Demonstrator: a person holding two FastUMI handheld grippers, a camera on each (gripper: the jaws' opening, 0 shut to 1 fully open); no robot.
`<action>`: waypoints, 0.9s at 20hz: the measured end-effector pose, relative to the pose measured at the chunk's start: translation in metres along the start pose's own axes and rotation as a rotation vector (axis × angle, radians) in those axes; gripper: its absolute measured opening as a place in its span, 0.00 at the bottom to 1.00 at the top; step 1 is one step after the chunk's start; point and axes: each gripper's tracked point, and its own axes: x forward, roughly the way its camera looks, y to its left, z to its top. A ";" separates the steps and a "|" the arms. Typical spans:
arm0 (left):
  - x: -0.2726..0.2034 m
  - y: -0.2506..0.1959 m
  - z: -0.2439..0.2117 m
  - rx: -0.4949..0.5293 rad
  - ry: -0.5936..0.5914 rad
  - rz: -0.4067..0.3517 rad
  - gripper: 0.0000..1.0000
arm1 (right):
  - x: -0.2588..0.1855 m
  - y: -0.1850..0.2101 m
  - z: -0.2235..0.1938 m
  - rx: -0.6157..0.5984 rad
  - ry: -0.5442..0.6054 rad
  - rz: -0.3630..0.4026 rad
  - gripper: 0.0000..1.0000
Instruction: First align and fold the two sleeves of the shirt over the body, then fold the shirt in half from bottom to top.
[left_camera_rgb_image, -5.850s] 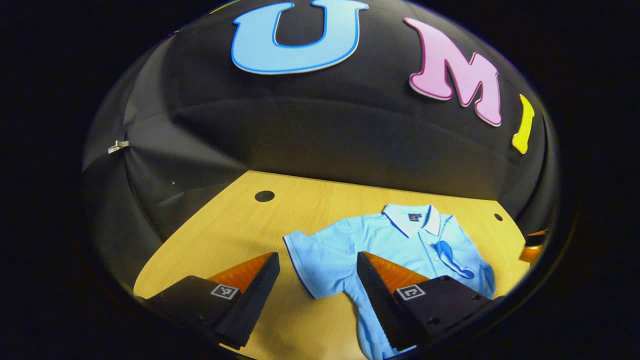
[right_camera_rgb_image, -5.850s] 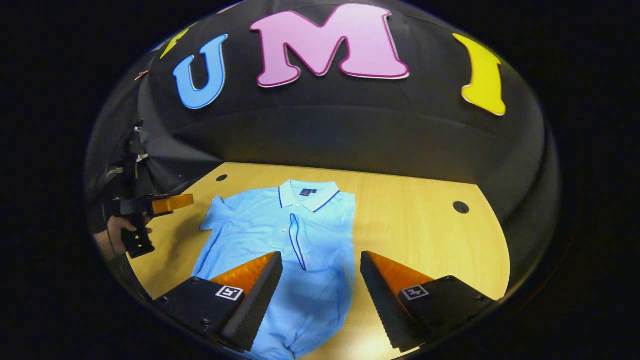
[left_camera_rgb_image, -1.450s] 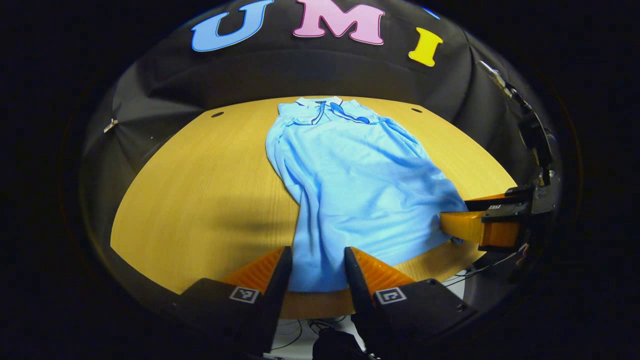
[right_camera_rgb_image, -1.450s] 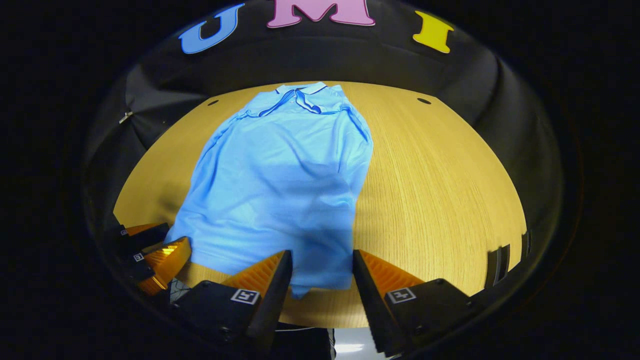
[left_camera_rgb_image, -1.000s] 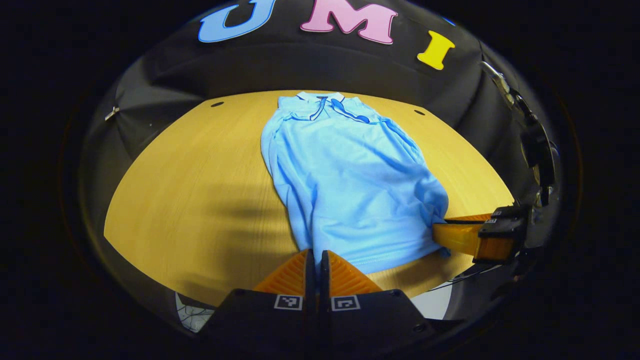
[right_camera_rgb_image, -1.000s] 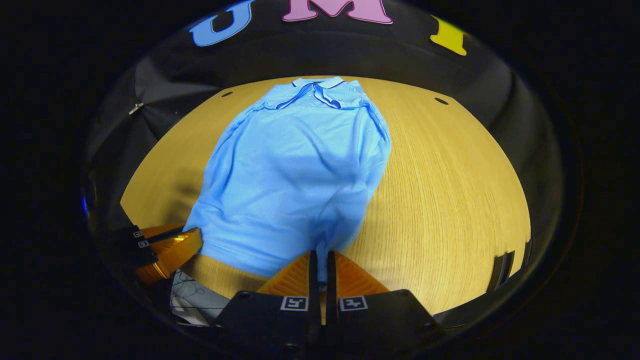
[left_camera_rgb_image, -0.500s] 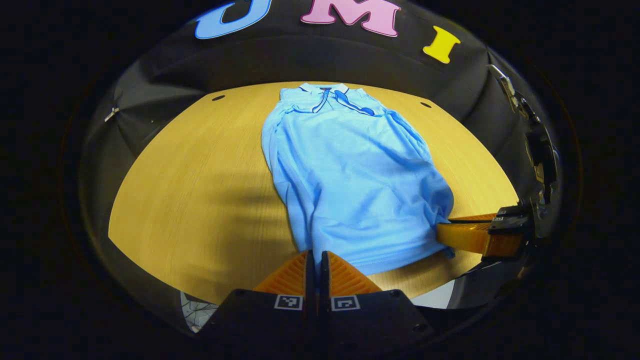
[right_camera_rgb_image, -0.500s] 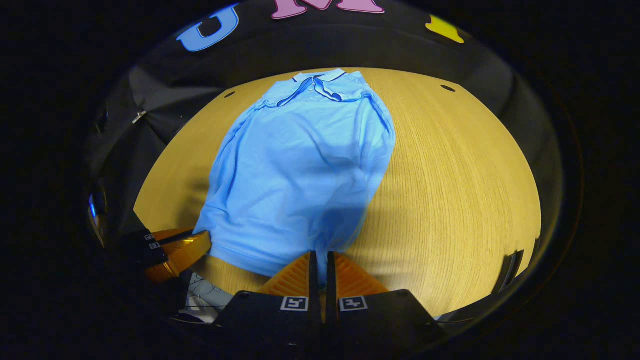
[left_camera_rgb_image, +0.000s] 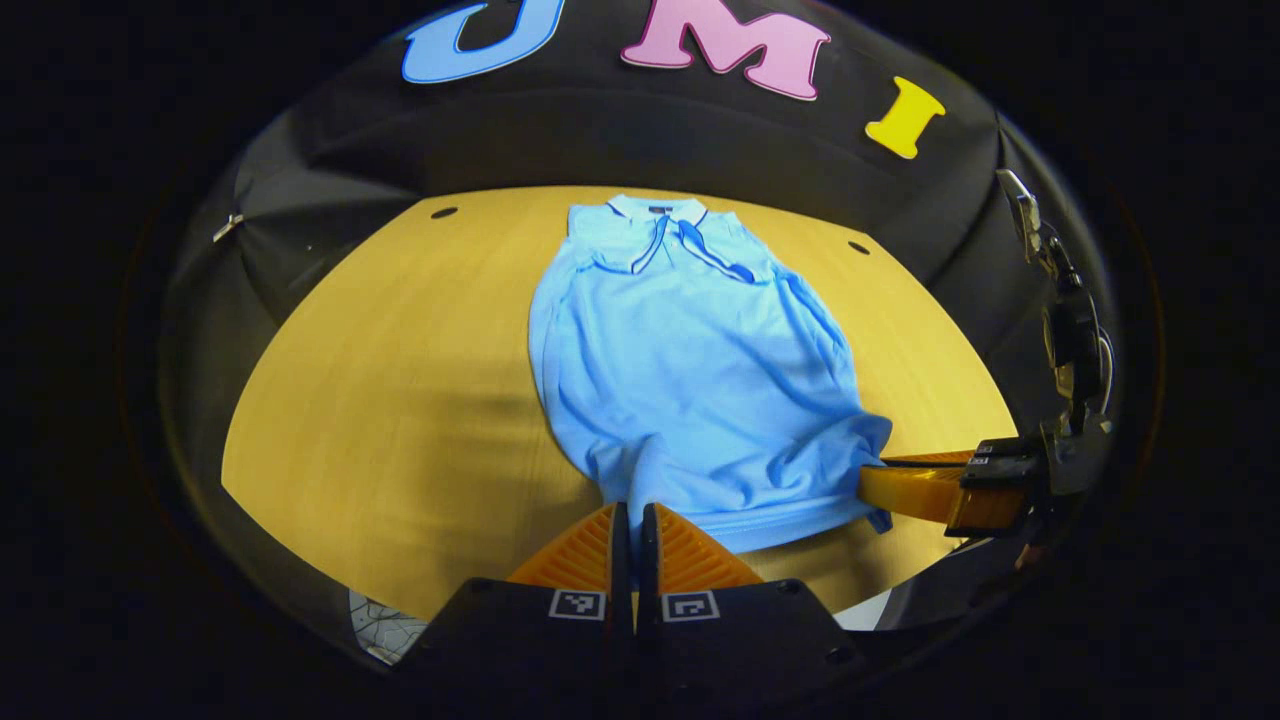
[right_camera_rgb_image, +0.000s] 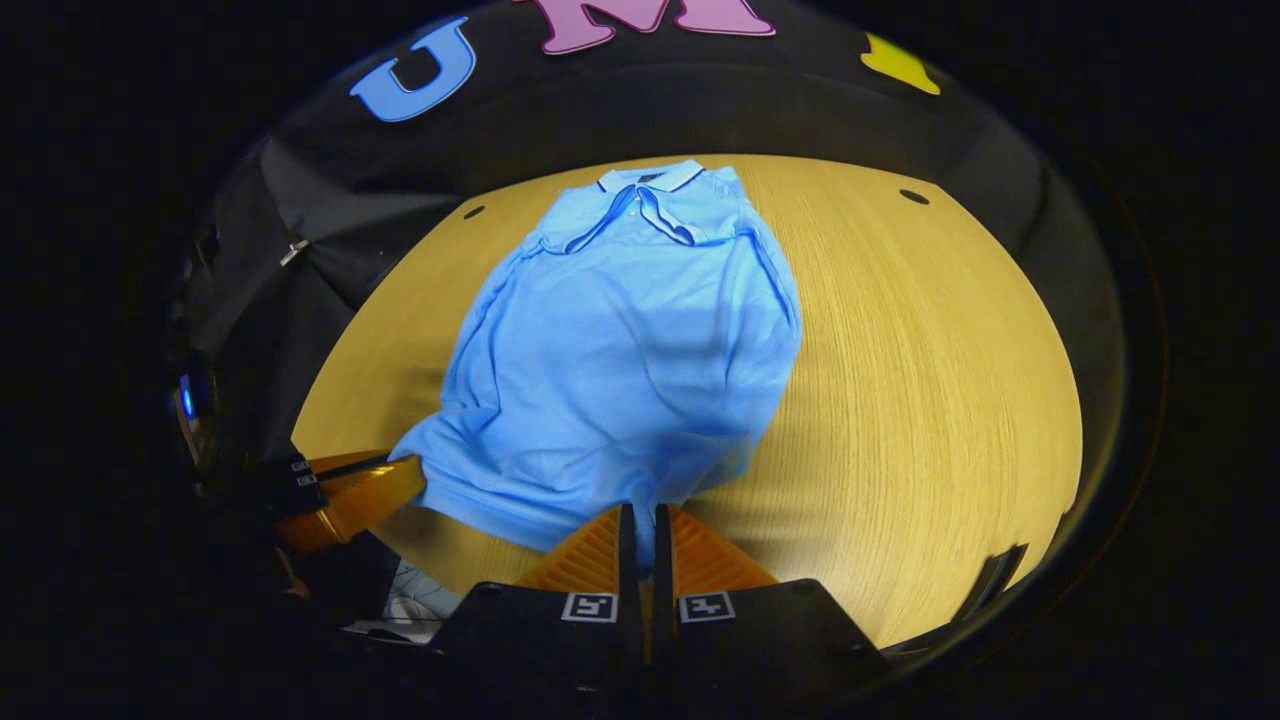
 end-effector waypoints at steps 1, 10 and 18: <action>-0.002 0.000 0.010 0.017 -0.001 0.001 0.06 | -0.001 0.001 0.011 -0.010 -0.017 0.005 0.08; -0.012 -0.011 0.148 0.171 -0.198 0.021 0.06 | 0.002 0.004 0.150 -0.046 -0.191 0.045 0.07; 0.027 -0.001 0.271 0.117 -0.317 0.020 0.06 | 0.029 0.003 0.252 -0.059 -0.297 0.054 0.07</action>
